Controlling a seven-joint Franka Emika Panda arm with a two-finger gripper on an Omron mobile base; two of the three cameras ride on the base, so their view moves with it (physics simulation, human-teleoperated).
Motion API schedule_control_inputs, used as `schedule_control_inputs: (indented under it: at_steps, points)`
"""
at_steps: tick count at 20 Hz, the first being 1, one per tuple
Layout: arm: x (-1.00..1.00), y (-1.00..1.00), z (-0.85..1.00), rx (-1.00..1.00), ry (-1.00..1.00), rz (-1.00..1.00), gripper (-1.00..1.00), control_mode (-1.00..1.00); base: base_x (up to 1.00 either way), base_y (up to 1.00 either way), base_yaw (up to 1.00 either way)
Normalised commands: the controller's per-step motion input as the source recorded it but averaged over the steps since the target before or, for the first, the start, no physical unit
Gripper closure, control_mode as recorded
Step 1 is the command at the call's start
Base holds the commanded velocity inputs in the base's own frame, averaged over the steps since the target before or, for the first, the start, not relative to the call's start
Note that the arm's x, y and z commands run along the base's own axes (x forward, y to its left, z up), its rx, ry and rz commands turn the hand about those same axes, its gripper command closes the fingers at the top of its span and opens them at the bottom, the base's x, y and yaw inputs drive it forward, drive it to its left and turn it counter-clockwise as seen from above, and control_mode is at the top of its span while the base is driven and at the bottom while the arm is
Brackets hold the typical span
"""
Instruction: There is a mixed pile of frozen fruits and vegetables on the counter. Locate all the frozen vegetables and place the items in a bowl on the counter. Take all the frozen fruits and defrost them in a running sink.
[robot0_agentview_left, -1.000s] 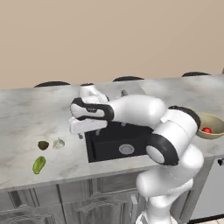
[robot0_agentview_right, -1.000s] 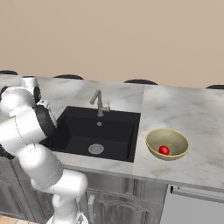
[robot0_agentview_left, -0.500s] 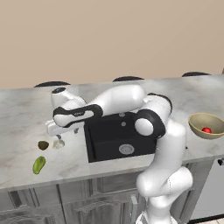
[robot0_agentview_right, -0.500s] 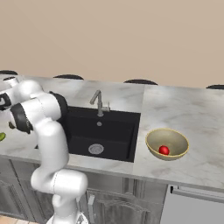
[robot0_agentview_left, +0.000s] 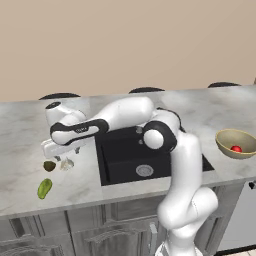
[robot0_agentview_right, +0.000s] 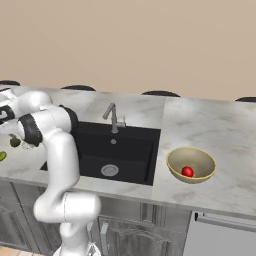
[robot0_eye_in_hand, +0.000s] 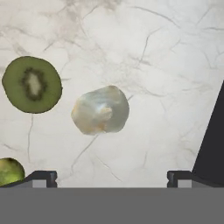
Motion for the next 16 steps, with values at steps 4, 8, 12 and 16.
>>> schedule_control_inputs:
  at_steps: [4,8,12,16]
  points:
    - [0.36,-0.06,-0.28,0.00,0.00,0.12,-1.00,-1.00,0.00,0.00,0.00]
    - [0.21,0.00,-0.22,0.16,-0.01,0.14,-1.00,-1.00,0.00,0.00,0.00]
    - [0.15,0.02,-0.08,0.18,-0.02,0.11,-1.00,-1.00,0.00,0.00,0.00]
    - [-0.10,0.00,-0.09,0.04,0.04,0.07,-1.00,-1.00,0.00,0.00,0.00]
